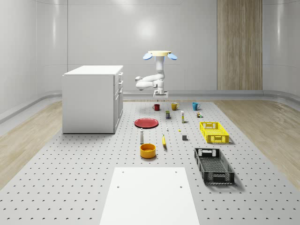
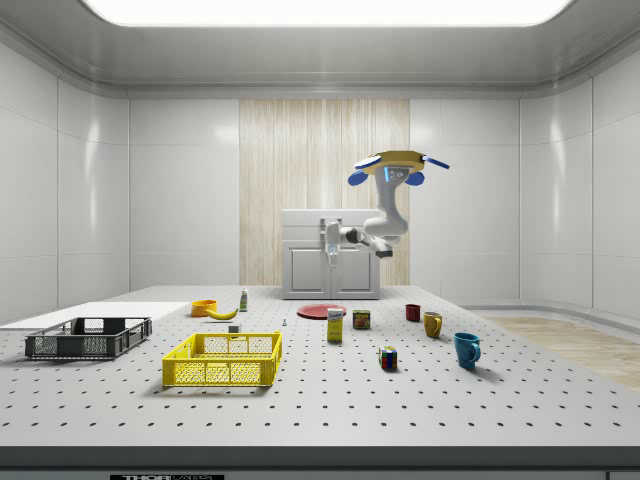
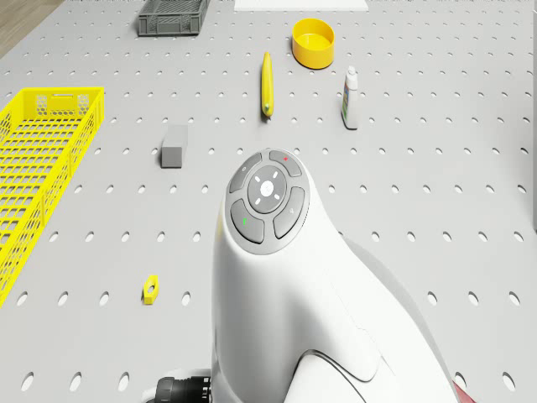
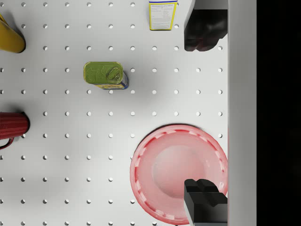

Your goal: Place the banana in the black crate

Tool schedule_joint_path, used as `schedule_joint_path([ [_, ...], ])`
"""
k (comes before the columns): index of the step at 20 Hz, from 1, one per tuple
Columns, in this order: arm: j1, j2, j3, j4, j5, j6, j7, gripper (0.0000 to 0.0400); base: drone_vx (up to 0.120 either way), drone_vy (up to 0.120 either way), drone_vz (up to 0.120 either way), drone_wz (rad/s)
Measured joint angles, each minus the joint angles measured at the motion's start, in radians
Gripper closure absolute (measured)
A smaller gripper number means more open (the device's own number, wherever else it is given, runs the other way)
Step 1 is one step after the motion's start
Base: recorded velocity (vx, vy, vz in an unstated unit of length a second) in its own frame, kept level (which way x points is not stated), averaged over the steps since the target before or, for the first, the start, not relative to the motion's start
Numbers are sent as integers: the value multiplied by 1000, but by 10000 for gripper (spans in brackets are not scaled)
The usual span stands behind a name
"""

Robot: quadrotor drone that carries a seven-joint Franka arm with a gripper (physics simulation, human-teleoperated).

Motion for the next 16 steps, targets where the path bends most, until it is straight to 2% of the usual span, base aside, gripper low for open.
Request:
schedule_joint_path([
  [7,-7,-26,6,1,12,24,6,0,120,0,0,0],
  [11,-10,-39,9,2,18,37,10,0,120,0,-110,0],
  [16,-15,-56,12,3,26,52,13,0,120,0,0,0],
])
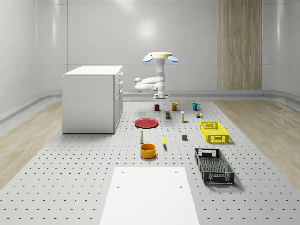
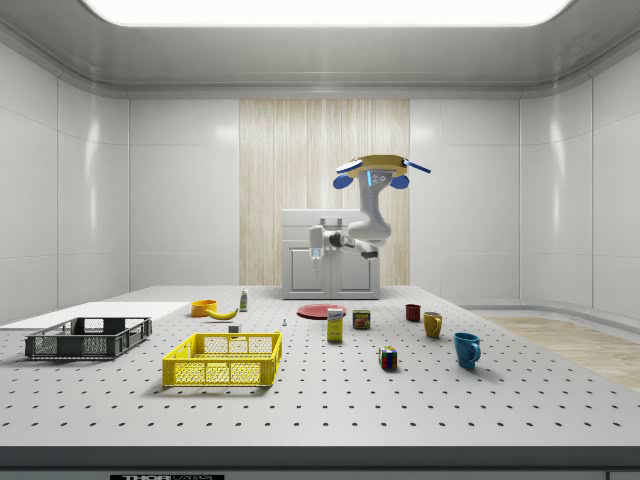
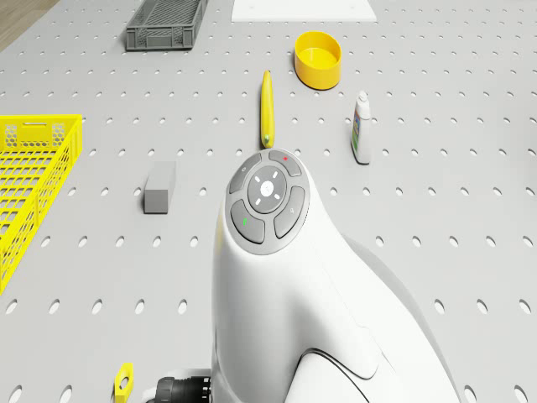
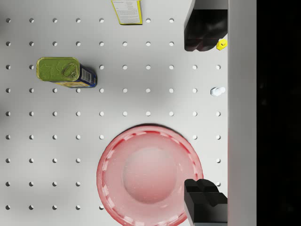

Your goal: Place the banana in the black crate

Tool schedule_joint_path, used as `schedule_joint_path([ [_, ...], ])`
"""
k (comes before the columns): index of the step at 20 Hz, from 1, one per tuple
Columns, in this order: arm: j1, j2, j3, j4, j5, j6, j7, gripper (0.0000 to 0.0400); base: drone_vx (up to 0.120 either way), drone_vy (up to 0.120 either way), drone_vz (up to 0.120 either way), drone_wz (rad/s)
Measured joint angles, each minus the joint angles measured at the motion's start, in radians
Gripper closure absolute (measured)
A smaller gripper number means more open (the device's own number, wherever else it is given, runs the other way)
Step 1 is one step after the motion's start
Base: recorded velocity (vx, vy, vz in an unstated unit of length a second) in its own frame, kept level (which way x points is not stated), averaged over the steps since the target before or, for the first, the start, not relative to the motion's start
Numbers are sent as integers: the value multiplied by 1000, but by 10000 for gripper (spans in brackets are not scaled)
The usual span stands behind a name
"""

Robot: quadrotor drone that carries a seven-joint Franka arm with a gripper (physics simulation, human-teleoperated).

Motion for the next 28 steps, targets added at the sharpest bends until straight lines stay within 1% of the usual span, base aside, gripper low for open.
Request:
schedule_joint_path([
  [3,-2,-9,2,0,4,9,2,0,120,0,-27,0],
  [8,-6,-24,5,1,11,23,5,0,120,0,-120,0],
  [14,-10,-41,8,2,18,39,9,0,120,0,-13,0],
  [17,-12,-50,10,3,22,46,11,0,120,0,-120,0],
  [19,-13,-55,11,3,24,51,12,0,120,0,-20,0],
  [22,-15,-62,12,3,27,58,13,0,120,0,-107,0],
  [24,-16,-67,13,3,29,63,14,0,120,0,0,0],
  [28,-19,-77,15,4,33,72,16,0,120,0,-120,0],
])
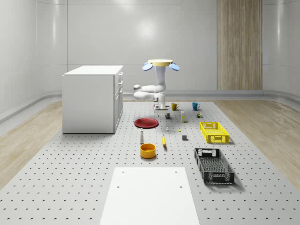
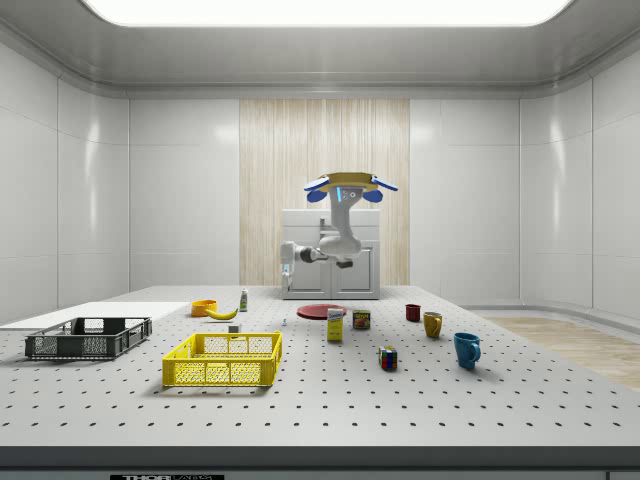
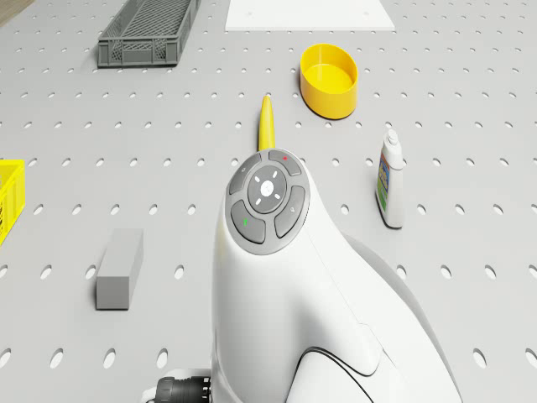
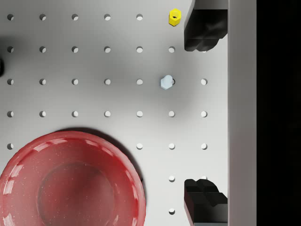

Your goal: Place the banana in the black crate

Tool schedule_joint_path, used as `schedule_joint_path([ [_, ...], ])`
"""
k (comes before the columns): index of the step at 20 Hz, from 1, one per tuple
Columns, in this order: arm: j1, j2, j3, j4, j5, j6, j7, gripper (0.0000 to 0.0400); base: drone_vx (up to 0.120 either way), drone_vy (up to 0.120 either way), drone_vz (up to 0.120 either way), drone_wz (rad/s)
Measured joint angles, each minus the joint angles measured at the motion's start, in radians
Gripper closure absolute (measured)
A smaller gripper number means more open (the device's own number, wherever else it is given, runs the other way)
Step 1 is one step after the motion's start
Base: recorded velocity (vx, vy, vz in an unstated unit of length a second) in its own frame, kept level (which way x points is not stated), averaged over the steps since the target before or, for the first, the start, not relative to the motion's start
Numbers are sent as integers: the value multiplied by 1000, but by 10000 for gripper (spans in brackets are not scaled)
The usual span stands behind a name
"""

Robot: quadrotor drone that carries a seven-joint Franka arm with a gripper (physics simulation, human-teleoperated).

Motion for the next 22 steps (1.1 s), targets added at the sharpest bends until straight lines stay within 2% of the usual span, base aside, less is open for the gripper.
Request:
schedule_joint_path([
  [2,-1,-5,1,0,2,4,1,0,120,0,-100,0],
  [22,-10,-44,7,2,19,42,8,0,120,0,0,0],
])
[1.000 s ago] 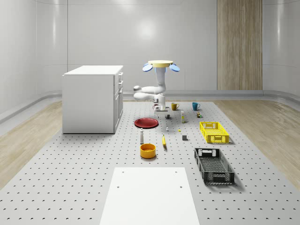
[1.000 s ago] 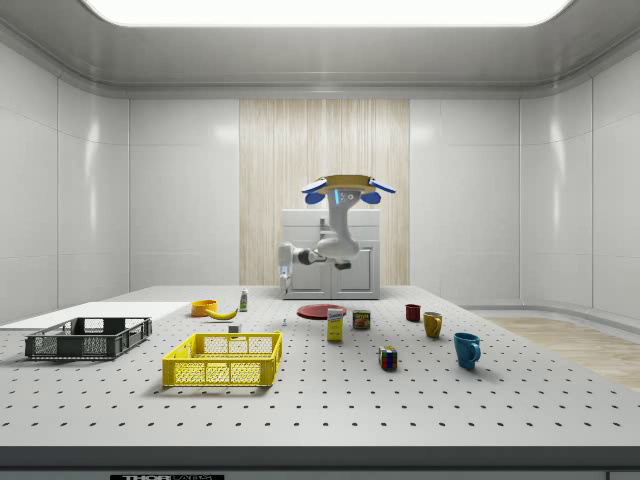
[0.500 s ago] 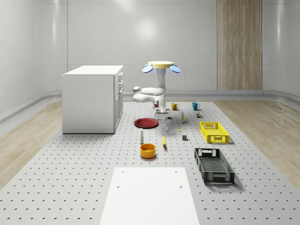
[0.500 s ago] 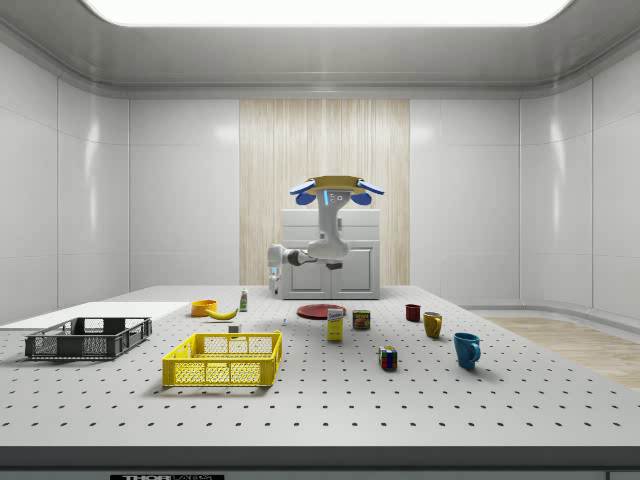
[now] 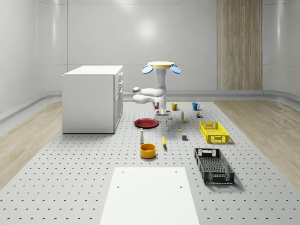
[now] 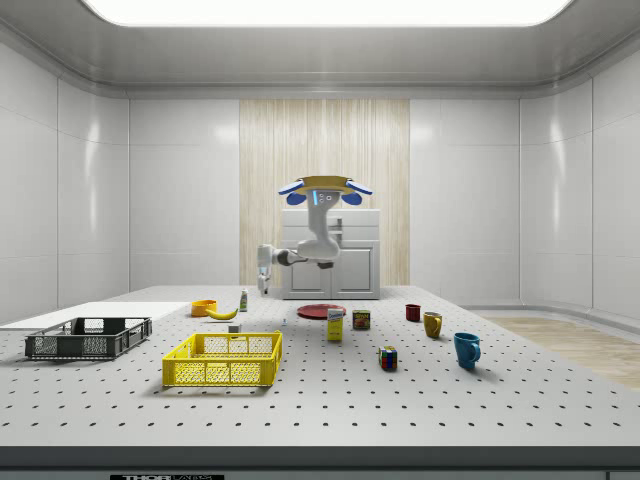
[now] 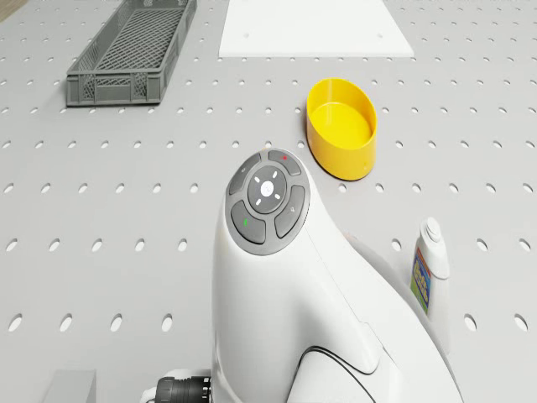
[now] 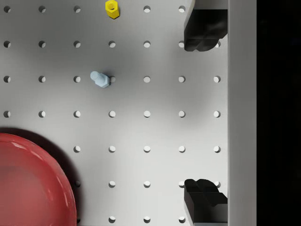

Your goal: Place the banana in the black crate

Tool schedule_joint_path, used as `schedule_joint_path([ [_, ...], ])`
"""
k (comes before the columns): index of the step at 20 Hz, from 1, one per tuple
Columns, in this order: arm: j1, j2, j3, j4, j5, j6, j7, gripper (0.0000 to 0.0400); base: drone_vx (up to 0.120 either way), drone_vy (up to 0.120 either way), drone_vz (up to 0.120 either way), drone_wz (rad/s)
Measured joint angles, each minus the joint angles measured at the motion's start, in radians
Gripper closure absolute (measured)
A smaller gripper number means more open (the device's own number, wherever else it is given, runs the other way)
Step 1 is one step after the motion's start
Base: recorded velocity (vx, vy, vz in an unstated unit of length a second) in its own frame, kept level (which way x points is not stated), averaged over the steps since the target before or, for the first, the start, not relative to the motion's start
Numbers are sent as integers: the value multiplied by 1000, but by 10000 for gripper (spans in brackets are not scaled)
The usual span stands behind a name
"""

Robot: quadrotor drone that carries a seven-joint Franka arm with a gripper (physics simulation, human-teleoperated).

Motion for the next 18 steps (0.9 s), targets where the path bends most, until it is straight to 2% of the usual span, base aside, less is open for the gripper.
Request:
schedule_joint_path([
  [16,-5,-25,4,1,10,23,4,0,120,0,0,0],
  [18,-6,-28,4,1,11,26,5,0,120,0,-100,0],
])
